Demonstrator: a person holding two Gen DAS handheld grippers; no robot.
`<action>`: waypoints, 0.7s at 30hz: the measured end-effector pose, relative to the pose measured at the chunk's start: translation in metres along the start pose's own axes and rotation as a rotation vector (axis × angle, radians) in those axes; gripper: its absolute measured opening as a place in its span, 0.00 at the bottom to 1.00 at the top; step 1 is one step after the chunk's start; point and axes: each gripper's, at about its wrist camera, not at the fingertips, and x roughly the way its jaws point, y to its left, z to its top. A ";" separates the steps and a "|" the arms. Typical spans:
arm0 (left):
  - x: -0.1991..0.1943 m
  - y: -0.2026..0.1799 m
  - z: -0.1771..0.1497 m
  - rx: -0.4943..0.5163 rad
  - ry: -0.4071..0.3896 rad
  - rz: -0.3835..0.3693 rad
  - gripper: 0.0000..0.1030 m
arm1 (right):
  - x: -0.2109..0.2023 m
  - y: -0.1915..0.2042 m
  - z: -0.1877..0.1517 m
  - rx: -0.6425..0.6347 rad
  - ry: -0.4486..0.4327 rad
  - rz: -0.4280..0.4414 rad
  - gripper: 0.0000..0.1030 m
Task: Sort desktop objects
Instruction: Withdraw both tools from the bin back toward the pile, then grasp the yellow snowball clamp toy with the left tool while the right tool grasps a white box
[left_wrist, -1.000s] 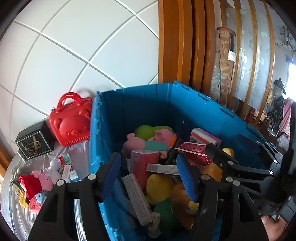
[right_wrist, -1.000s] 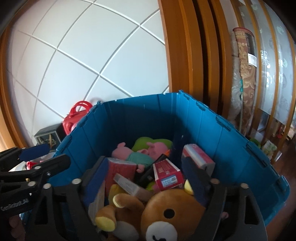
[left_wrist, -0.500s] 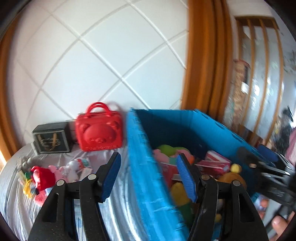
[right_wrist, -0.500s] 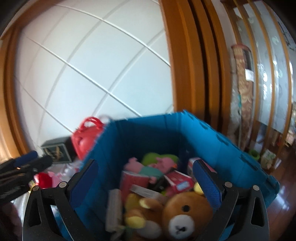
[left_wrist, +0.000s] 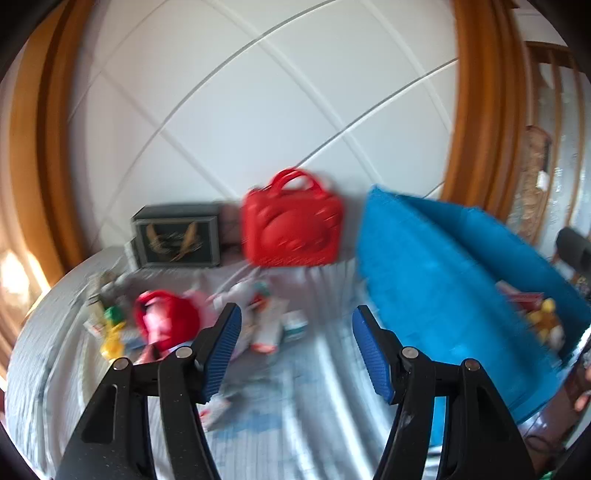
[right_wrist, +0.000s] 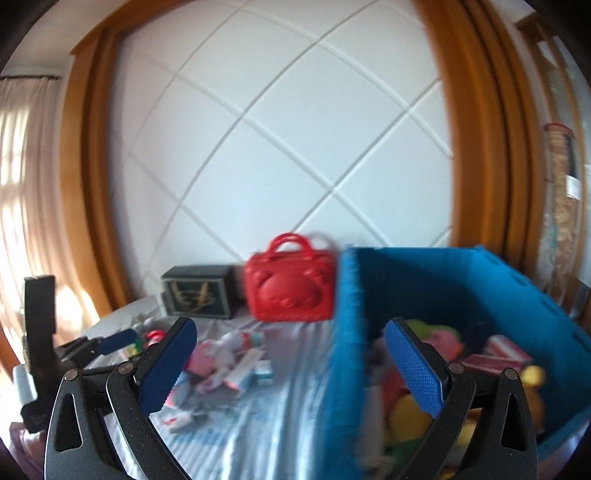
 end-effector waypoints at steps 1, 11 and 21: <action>0.005 0.019 -0.006 -0.005 0.018 0.022 0.60 | 0.009 0.012 -0.002 -0.006 0.013 0.013 1.00; 0.054 0.168 -0.076 -0.052 0.291 0.240 0.60 | 0.115 0.074 -0.058 0.027 0.289 0.036 1.00; 0.097 0.293 -0.115 -0.186 0.449 0.370 0.60 | 0.196 0.081 -0.118 0.073 0.539 -0.025 1.00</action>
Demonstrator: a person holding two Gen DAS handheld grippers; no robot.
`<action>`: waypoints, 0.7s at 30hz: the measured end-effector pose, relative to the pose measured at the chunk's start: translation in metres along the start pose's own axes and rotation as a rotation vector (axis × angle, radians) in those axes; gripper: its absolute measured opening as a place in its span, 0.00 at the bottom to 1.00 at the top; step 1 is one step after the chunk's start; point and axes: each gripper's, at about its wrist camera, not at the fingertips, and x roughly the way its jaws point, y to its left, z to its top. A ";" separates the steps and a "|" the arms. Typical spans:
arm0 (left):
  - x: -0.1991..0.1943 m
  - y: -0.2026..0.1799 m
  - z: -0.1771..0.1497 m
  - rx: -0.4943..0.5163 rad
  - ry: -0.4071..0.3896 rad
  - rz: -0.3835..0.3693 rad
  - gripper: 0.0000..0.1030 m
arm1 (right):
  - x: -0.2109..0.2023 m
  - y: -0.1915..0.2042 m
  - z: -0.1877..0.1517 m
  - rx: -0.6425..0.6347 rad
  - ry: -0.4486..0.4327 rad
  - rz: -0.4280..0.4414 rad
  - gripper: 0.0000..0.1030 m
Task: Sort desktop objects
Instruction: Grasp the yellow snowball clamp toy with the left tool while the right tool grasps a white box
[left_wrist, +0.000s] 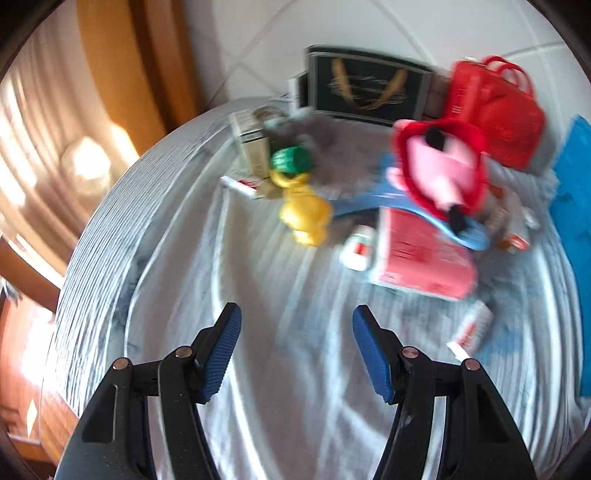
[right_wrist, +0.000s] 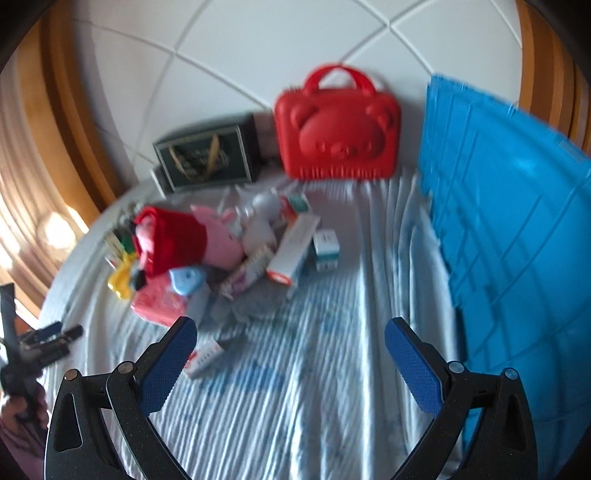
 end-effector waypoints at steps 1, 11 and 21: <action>0.008 0.006 0.006 -0.007 0.008 0.006 0.60 | 0.008 0.000 0.000 0.006 0.017 -0.005 1.00; 0.082 -0.001 0.083 -0.046 0.050 -0.054 0.60 | 0.078 -0.008 0.019 0.043 0.135 -0.068 1.00; 0.146 -0.010 0.093 -0.062 0.156 -0.090 0.60 | 0.182 -0.011 0.061 0.087 0.244 -0.083 1.00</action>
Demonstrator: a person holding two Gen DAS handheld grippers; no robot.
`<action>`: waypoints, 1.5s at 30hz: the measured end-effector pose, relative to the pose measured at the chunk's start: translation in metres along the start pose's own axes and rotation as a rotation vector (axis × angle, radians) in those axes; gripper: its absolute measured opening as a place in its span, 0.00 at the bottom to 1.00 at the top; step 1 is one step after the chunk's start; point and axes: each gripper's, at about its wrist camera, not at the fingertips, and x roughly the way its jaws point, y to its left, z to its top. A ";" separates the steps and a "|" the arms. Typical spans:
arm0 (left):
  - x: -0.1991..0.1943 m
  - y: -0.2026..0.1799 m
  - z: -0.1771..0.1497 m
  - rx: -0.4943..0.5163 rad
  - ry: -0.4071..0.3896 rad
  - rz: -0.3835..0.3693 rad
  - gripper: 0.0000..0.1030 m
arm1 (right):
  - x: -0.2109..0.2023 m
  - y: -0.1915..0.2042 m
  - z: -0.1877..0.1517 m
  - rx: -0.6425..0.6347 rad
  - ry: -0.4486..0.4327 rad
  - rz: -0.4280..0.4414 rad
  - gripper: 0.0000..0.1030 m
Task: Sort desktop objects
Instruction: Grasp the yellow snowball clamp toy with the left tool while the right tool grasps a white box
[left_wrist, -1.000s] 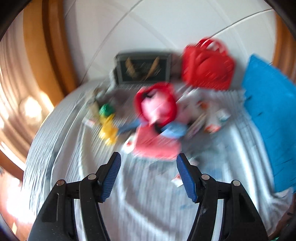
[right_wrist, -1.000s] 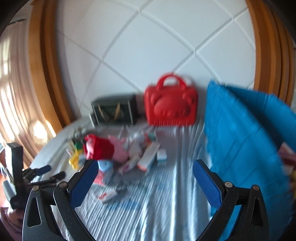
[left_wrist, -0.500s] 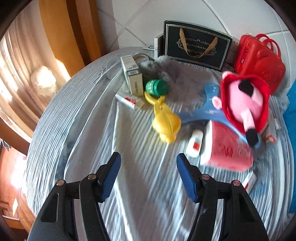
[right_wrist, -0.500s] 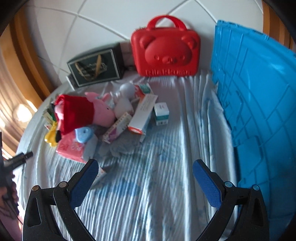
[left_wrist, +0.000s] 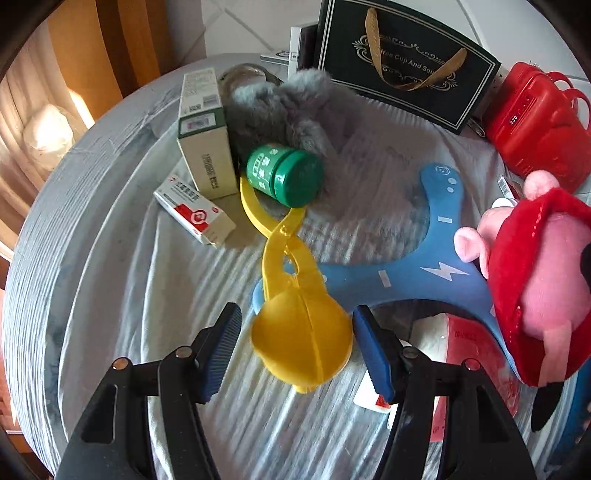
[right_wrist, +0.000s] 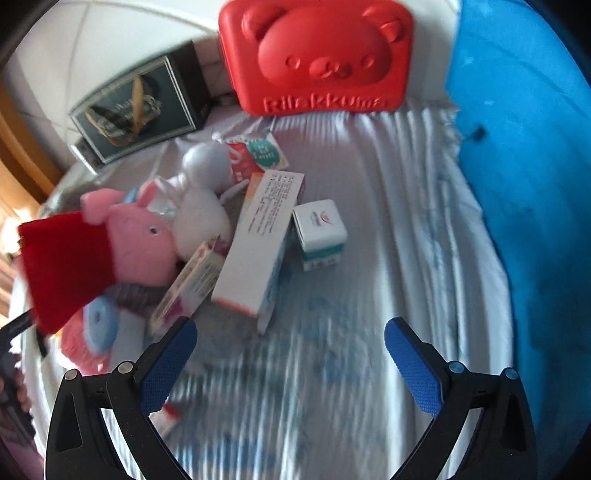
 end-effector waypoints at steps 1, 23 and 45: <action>0.003 -0.001 0.000 0.006 0.006 0.019 0.60 | 0.010 0.001 0.006 0.004 0.015 0.002 1.00; -0.080 -0.006 -0.052 0.040 -0.142 -0.025 0.53 | -0.010 0.020 -0.010 -0.034 0.024 0.073 0.42; -0.129 -0.004 -0.136 0.042 -0.143 -0.033 0.53 | -0.016 0.034 -0.129 -0.169 0.201 0.119 0.51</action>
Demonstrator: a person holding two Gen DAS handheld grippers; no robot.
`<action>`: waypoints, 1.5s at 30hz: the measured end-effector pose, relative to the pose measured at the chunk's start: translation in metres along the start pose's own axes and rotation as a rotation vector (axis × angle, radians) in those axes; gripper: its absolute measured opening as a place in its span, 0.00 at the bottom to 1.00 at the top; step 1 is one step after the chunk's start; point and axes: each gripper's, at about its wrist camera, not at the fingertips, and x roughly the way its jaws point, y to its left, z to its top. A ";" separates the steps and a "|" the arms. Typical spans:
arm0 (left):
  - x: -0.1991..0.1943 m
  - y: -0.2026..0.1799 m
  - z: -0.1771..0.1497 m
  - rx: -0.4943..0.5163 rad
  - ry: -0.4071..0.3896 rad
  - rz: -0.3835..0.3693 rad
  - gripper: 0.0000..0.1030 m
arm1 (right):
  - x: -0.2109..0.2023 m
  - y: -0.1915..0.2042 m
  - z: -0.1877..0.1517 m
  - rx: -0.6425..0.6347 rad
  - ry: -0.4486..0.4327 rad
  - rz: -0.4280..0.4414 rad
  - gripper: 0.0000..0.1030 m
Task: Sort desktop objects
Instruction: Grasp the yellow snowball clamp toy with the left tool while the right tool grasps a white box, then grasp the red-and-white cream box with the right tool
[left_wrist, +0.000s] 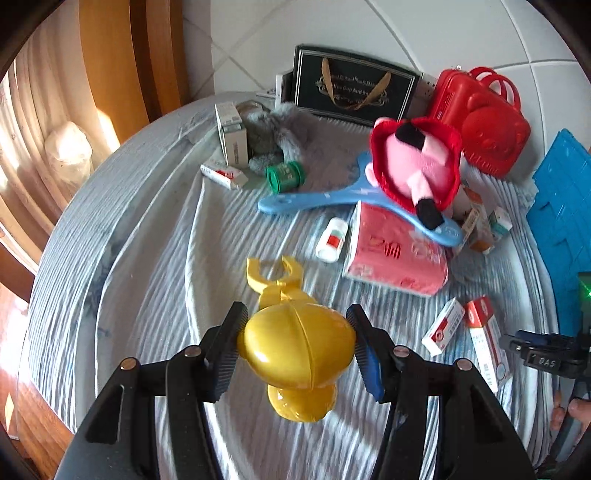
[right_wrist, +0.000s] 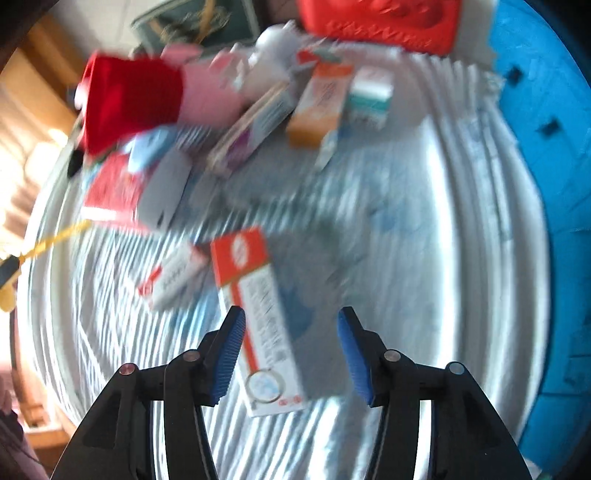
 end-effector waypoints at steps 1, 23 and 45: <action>0.004 0.001 -0.004 0.000 0.021 0.001 0.53 | 0.007 0.005 -0.001 -0.013 0.013 -0.006 0.51; 0.069 0.020 -0.057 -0.083 0.300 -0.056 0.53 | 0.029 0.025 0.000 -0.057 0.062 -0.050 0.57; 0.067 0.029 -0.035 -0.095 0.355 0.006 0.54 | 0.029 0.035 0.004 -0.065 0.070 -0.068 0.65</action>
